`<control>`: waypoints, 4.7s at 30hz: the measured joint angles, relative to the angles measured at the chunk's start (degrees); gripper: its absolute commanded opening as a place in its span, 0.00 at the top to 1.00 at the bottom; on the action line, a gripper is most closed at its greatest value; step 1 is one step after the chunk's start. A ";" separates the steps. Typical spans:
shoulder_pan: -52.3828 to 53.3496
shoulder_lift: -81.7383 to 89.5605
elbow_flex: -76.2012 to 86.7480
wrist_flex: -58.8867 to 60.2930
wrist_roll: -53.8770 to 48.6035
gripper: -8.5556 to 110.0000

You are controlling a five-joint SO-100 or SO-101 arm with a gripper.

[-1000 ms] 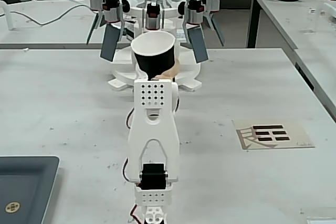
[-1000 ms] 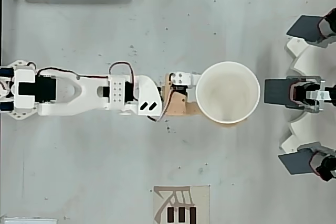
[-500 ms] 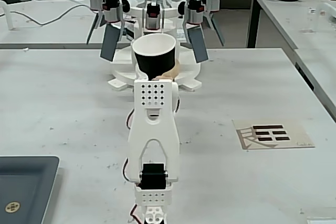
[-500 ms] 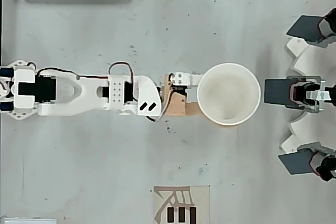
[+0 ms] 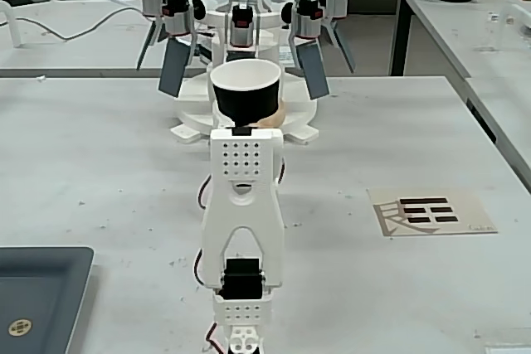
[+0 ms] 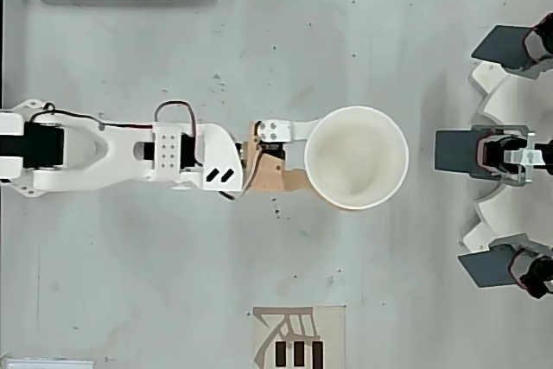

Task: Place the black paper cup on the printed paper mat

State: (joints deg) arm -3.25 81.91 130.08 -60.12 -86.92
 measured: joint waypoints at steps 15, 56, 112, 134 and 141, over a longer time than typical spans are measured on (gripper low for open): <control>0.00 18.54 22.06 -0.88 1.85 0.84; 23.64 33.40 42.28 -7.73 -1.49 0.83; 38.32 -37.27 -34.19 -2.55 -2.81 0.84; 38.32 -43.15 -37.79 -2.02 -2.55 0.74; 39.46 -43.15 -37.79 -2.02 -2.55 0.64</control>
State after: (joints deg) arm 36.21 38.76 92.29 -62.14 -89.47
